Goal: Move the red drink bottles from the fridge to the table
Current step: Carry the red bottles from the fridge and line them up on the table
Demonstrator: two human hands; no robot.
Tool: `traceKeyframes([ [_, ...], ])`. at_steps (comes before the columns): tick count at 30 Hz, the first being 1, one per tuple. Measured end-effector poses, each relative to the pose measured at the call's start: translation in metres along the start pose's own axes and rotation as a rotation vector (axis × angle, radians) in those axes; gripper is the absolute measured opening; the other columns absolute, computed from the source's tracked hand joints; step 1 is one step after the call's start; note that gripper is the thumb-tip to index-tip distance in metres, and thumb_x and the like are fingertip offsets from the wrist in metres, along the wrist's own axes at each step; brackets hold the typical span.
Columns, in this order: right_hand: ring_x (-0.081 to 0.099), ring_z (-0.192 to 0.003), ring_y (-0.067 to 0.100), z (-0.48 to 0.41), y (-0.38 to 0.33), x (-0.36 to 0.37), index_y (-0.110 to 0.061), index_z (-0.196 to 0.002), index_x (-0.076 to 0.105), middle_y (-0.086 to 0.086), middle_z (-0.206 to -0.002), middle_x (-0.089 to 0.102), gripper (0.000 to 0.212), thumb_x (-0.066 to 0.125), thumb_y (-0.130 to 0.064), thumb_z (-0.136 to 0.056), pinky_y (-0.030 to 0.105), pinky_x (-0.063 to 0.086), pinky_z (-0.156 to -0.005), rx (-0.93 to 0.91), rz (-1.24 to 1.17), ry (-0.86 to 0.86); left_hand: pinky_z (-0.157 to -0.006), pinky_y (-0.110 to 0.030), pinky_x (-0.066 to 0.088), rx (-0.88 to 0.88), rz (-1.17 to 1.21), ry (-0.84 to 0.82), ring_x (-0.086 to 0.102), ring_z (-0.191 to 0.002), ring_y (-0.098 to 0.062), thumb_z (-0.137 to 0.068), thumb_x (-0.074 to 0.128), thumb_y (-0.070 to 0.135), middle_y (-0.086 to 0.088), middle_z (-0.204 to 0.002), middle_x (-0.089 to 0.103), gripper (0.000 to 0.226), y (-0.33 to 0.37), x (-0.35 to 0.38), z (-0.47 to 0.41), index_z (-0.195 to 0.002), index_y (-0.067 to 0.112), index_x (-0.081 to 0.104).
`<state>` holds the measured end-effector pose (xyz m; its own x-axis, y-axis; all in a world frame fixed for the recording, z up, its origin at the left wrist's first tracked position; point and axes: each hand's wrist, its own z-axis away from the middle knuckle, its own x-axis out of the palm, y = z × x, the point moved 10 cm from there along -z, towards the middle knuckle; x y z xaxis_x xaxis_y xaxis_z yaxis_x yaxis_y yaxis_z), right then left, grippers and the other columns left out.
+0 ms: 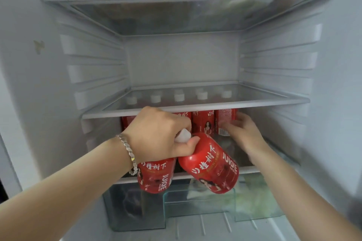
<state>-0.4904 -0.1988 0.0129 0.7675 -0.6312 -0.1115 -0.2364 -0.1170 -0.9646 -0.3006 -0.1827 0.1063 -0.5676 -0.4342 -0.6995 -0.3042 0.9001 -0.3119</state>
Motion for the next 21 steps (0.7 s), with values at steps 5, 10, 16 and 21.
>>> traceKeyframes([
  [5,0.057,-0.115,0.026,-0.074,0.025,-0.006,-0.004,-0.124,0.051,0.007,-0.121,0.059,0.087,0.086,-0.038,-0.051,0.043,0.049,-0.097,0.068,0.154,0.164,-0.035,-0.024,0.042,-0.034,0.009,0.042,0.051,-0.035,-0.012,-0.08,0.045,0.049,0.008,-0.044,0.057,0.04,-0.008,-0.003,0.002,-0.059,0.021,0.065],
  [10,0.061,-0.112,0.024,-0.078,0.022,-0.006,-0.006,-0.119,0.055,0.007,-0.119,0.064,0.054,0.08,-0.019,-0.073,0.031,0.048,-0.088,0.029,0.232,0.114,-0.035,-0.021,0.036,-0.037,-0.026,0.058,0.048,-0.033,-0.011,-0.079,0.044,0.049,0.009,-0.042,0.055,0.039,-0.009,-0.004,0.001,-0.058,0.023,0.065],
  [16,0.061,-0.098,0.019,-0.029,0.006,-0.007,-0.02,-0.129,0.042,0.005,-0.118,0.057,0.077,0.082,-0.031,-0.064,0.032,0.052,-0.083,-0.089,0.292,0.217,-0.041,-0.014,0.028,-0.026,-0.008,0.039,0.047,-0.033,-0.011,-0.079,0.044,0.047,0.009,-0.043,0.055,0.039,-0.009,-0.002,0.002,-0.059,0.022,0.066],
  [21,0.053,-0.087,0.02,0.024,-0.004,-0.023,-0.035,-0.132,0.038,0.006,-0.118,0.048,0.078,0.079,-0.04,-0.065,0.029,0.043,-0.076,-0.084,0.391,0.248,-0.046,-0.007,0.019,-0.013,-0.014,0.023,0.05,-0.034,-0.012,-0.078,0.045,0.047,0.009,-0.044,0.057,0.039,-0.006,-0.001,0.003,-0.058,0.021,0.067],
])
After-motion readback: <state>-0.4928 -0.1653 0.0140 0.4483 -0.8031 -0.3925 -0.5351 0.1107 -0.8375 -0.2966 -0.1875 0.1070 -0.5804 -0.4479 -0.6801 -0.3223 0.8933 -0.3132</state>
